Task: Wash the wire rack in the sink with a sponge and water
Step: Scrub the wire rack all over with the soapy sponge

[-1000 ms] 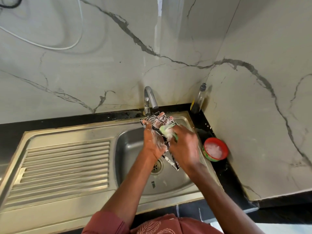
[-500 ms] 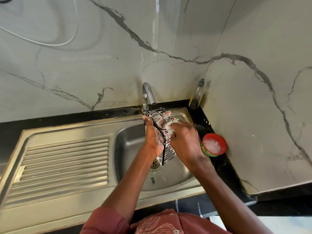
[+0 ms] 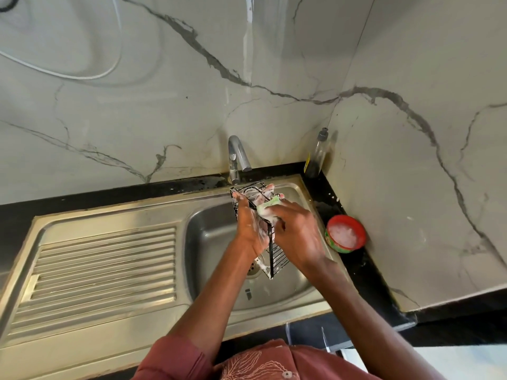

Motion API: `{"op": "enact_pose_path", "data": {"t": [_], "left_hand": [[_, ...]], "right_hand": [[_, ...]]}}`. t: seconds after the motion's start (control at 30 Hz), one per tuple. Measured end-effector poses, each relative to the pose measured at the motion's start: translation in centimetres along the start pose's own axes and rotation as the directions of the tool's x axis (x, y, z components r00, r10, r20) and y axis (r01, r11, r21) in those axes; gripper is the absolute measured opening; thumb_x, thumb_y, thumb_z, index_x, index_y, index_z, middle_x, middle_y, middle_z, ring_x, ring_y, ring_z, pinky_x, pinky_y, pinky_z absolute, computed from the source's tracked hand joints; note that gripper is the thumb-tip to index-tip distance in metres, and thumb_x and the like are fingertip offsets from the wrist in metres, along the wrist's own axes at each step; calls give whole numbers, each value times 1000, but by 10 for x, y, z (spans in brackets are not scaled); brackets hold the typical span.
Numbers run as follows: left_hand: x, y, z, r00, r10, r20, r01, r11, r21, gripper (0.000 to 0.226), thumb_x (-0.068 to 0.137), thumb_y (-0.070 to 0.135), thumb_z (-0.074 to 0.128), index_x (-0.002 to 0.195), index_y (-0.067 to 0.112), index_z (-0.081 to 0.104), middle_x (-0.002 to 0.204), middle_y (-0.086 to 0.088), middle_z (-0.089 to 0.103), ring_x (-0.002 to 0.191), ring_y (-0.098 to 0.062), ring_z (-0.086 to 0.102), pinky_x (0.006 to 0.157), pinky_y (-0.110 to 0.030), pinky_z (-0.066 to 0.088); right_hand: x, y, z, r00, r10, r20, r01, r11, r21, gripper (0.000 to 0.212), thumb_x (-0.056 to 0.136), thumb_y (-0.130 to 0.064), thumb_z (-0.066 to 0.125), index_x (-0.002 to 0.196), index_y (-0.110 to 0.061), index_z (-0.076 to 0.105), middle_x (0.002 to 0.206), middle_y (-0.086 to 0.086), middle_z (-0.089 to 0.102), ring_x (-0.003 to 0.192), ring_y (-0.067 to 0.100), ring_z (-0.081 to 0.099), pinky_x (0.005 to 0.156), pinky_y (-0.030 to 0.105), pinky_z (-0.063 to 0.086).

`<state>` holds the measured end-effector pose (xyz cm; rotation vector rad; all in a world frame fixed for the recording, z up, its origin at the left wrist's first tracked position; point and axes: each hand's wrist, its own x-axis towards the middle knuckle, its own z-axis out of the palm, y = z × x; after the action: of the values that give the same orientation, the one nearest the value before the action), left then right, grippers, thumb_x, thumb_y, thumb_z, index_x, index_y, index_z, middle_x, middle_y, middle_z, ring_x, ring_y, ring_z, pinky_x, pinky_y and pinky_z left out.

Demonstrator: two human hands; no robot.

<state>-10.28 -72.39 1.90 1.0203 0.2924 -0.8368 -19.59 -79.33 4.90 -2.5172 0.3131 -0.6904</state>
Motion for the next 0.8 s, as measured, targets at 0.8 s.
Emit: {"op": "enact_pose_path", "data": {"t": [0.8], "left_hand": [[6, 7, 0, 988, -127, -84, 57, 822, -567, 70, 104, 66, 32, 108, 3, 63, 87, -30, 74, 79, -43, 74, 68, -55, 62]], "right_hand": [[-16, 8, 23, 999, 11, -42, -8, 998, 61, 37, 71, 8, 67, 102, -11, 73, 112, 5, 67, 99, 24, 65, 74, 38, 58]]}}
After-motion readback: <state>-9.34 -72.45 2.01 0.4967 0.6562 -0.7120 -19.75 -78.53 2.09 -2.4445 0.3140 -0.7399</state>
